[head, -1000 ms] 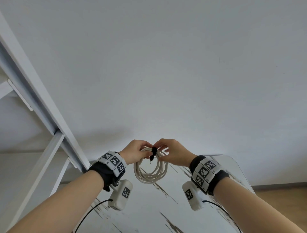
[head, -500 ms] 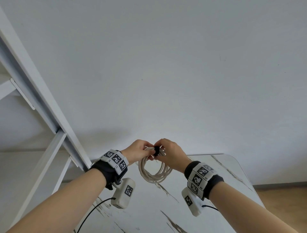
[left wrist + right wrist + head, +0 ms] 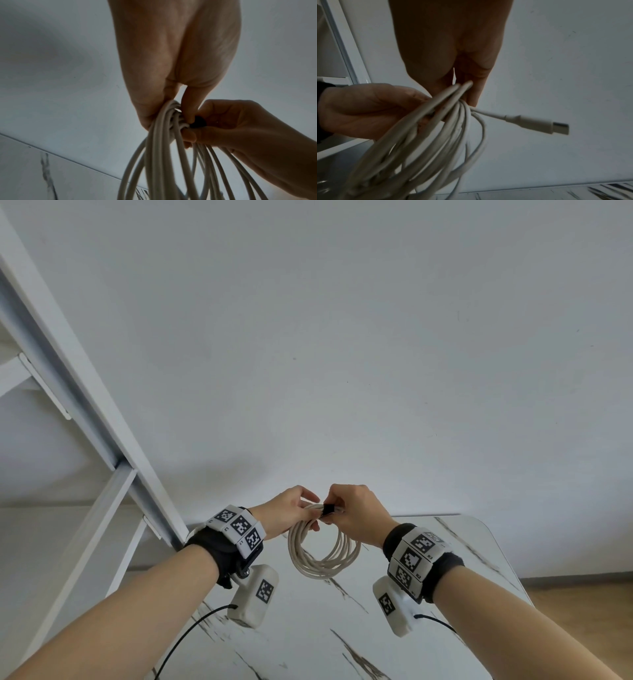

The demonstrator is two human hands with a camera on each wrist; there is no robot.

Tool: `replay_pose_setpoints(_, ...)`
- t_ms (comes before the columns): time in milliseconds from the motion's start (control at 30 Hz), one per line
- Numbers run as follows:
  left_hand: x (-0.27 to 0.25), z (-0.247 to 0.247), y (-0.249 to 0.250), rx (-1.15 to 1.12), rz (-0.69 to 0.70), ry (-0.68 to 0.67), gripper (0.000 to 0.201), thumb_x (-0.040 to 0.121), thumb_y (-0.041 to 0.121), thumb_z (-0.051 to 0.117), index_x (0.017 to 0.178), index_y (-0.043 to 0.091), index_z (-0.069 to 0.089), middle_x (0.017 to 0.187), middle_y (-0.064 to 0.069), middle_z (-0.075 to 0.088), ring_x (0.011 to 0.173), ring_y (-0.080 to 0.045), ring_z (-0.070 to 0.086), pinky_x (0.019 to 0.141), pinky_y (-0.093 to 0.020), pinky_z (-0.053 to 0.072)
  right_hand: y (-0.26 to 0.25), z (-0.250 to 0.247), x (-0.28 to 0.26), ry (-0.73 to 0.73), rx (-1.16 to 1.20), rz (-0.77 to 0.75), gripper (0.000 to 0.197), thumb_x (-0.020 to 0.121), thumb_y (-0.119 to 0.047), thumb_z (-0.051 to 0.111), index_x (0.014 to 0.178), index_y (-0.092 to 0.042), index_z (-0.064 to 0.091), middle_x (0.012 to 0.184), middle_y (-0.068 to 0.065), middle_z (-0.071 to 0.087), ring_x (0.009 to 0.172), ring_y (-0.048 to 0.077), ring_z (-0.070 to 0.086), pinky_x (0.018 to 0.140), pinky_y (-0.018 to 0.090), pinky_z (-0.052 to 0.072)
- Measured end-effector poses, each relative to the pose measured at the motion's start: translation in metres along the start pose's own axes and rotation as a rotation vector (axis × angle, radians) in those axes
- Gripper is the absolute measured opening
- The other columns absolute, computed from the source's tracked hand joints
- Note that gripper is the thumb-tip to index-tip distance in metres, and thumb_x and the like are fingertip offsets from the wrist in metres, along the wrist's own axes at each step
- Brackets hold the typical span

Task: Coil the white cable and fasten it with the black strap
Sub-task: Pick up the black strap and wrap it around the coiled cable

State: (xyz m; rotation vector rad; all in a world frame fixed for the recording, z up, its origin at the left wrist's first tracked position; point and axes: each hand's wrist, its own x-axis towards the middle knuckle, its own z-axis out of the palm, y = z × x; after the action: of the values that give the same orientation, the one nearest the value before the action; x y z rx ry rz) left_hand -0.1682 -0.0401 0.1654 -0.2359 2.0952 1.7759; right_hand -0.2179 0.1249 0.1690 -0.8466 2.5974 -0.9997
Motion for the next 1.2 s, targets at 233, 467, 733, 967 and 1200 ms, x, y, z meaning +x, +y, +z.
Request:
replay_pose_setpoints(233,-0.001,-0.001,-0.004,-0.121,-0.025,-0.035,0.031,0.093,0.013,0.056,0.118,-0.005,0.048,0.099,-0.015,0.064,0.073,-0.021,0.063,0.070,-0.028,0.058,0.008,0.003,0.001,-0.014,0.200,0.098,0.014,0.067,-0.021,0.077,0.077,-0.016,0.067,0.078,0.000,0.072,0.073,0.015,0.063,0.071,0.032,0.052)
replay_pose_setpoints(467,0.000,-0.011,-0.021,-0.289,-0.037,0.014,0.020,0.092,0.013,0.057,0.111,0.009,0.050,0.107,-0.009,0.067,0.080,-0.025,0.069,0.067,-0.037,0.052,0.025,0.003,-0.001,-0.111,0.259,0.152,0.027,0.075,-0.023,0.073,0.100,-0.013,0.066,0.096,0.003,0.070,0.092,0.016,0.064,0.087,0.034,0.052)
replay_pose_setpoints(733,0.002,-0.014,-0.049,-0.413,-0.108,0.043,0.021,0.093,0.010,0.055,0.114,0.010,0.050,0.108,-0.014,0.068,0.077,-0.025,0.070,0.071,-0.048,0.053,0.038,0.022,-0.009,-0.222,0.487,0.287,0.031,0.080,-0.015,0.069,0.110,-0.015,0.063,0.105,0.011,0.068,0.095,0.025,0.067,0.089,0.039,0.055)
replay_pose_setpoints(967,0.012,-0.014,-0.088,-0.486,-0.245,0.143,0.027,0.091,0.013,0.060,0.116,0.010,0.051,0.095,-0.016,0.065,0.087,-0.029,0.066,0.075,-0.049,0.053,0.052,0.060,-0.013,-0.187,0.699,0.498,0.027,0.083,-0.003,0.065,0.110,-0.005,0.061,0.088,0.013,0.065,0.073,0.023,0.067,0.071,0.036,0.060)
replay_pose_setpoints(1200,0.023,-0.015,-0.142,-0.482,-0.386,0.115,0.037,0.087,-0.009,0.052,0.122,0.003,0.058,0.097,-0.011,0.063,0.085,-0.024,0.060,0.073,-0.039,0.055,0.083,0.108,-0.017,-0.136,0.779,0.729,0.027,0.083,0.000,0.065,0.110,-0.002,0.061,0.082,0.014,0.066,0.069,0.021,0.067,0.068,0.036,0.060)
